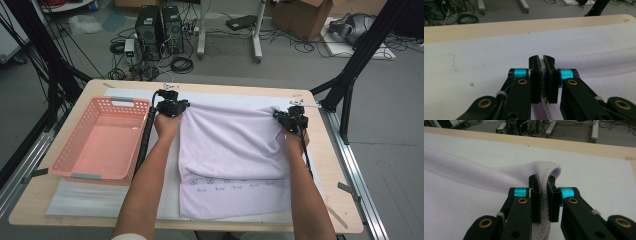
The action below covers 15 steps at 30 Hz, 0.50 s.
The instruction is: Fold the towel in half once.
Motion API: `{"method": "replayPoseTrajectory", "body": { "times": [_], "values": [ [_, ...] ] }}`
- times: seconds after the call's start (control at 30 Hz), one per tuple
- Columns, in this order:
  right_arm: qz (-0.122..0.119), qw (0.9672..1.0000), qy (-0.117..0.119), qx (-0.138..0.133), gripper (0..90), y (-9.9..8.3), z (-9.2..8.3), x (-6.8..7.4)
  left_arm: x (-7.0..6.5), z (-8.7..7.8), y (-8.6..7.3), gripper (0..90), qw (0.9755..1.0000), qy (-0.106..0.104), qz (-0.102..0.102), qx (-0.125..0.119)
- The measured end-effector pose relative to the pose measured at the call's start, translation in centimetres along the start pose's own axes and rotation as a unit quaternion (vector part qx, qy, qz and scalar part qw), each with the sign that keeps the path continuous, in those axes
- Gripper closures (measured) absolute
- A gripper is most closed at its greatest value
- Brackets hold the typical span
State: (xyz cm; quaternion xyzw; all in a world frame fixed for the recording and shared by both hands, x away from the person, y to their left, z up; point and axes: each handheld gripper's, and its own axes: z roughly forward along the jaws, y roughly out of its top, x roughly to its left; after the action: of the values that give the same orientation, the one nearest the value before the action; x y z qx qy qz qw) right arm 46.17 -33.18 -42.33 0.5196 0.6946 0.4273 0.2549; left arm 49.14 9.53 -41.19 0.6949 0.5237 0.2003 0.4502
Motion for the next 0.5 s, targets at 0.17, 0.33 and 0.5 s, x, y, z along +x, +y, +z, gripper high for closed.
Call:
{"method": "replayPoseTrajectory", "body": {
  "times": [0.17, 0.33, 0.5],
  "values": [
    [0.02, 0.9998, 0.001, 0.008, 59.9, -0.1, -0.4, -0.3, -0.2, -1.4, -1.4, 51.3, 0.9997, -0.008, -0.024, 0.003],
    [0.028, 0.9995, 0.012, -0.008, 56.4, 0.1, -2.0, -0.1, -0.8, -3.0, -3.3, 49.9, 0.9997, -0.018, -0.017, -0.001],
    [0.01, 0.9996, 0.025, -0.011, 56.6, 0.4, -3.6, 0.8, -1.7, -4.6, -4.2, 48.4, 0.9991, -0.04, -0.008, -0.013]
  ]
}}
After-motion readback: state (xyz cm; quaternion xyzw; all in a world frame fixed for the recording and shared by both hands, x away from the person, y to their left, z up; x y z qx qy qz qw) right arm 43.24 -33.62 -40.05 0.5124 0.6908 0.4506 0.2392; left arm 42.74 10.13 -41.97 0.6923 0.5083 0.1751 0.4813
